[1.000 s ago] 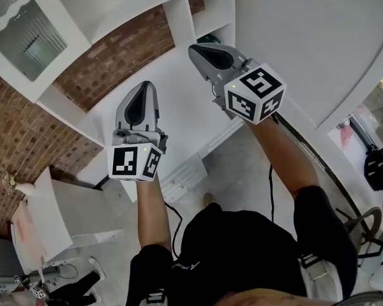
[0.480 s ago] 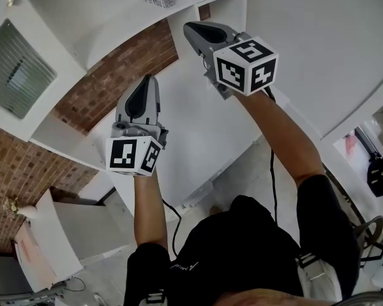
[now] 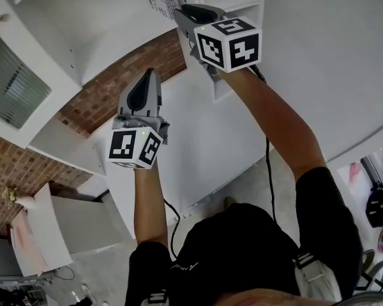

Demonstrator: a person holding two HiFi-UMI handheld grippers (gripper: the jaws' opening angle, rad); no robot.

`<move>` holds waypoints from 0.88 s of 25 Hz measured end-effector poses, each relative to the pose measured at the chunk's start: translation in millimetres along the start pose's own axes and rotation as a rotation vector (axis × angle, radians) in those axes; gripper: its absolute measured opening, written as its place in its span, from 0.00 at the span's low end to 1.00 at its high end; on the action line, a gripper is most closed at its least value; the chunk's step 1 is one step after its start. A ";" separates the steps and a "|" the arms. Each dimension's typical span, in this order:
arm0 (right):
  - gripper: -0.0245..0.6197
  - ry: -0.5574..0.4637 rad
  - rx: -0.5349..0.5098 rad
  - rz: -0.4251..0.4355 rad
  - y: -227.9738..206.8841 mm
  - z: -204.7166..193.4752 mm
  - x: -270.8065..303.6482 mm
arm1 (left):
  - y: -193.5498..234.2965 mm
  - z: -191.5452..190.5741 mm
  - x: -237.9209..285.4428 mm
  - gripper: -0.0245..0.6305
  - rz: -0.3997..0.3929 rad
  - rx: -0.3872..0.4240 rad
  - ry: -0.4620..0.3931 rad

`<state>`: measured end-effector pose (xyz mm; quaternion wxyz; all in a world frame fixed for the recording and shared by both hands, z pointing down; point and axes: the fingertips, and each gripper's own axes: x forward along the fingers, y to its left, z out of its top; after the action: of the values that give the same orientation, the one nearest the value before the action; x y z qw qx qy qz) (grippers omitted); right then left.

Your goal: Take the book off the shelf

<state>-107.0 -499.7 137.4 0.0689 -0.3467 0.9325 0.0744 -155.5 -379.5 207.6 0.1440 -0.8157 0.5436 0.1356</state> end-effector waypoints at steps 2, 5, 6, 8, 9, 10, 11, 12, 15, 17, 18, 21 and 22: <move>0.19 0.010 -0.006 0.006 -8.0 -1.3 13.3 | 2.6 -1.0 10.1 0.03 0.019 -0.014 -0.010; 0.24 0.025 -0.011 0.007 -15.3 -4.3 28.6 | 3.4 -6.8 16.9 0.03 0.037 -0.024 -0.006; 0.26 0.030 -0.013 0.004 -16.9 -5.2 33.2 | 3.6 -8.6 17.4 0.03 0.040 -0.024 -0.002; 0.32 0.044 -0.023 -0.007 -20.4 -7.1 43.9 | 4.7 -11.0 17.8 0.03 0.038 -0.020 0.003; 0.33 0.051 -0.028 -0.016 -22.6 -7.8 50.2 | 6.1 -11.6 17.9 0.03 0.035 -0.018 0.005; 0.35 0.059 -0.031 -0.026 -24.9 -8.2 56.8 | 8.1 -11.7 17.8 0.03 0.033 -0.016 0.004; 0.37 0.066 -0.031 -0.035 -27.1 -8.4 63.0 | 10.3 -11.3 17.6 0.03 0.031 -0.017 0.003; 0.38 0.072 -0.029 -0.043 -29.2 -8.4 68.8 | 12.4 -10.4 17.7 0.03 0.028 -0.018 0.000; 0.42 0.084 -0.031 -0.081 -38.3 -6.3 82.3 | 17.0 -7.2 20.6 0.03 0.014 -0.018 -0.009; 0.44 0.092 -0.026 -0.104 -44.4 -5.6 89.9 | 21.2 -5.9 22.2 0.03 0.008 -0.018 -0.015; 0.45 0.095 -0.022 -0.109 -46.2 -5.9 94.0 | 23.8 -5.7 22.4 0.03 0.007 -0.019 -0.019; 0.47 0.109 -0.015 -0.117 -51.2 -6.7 106.6 | 30.1 -7.4 22.3 0.03 0.004 -0.020 -0.024; 0.48 0.112 -0.014 -0.119 -53.2 -5.8 110.5 | 31.6 -8.8 22.5 0.03 0.003 -0.020 -0.024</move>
<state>-155.3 -610.9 118.3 0.0185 -0.4058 0.9120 0.0574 -175.8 -413.5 204.5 0.1423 -0.8147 0.5416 0.1507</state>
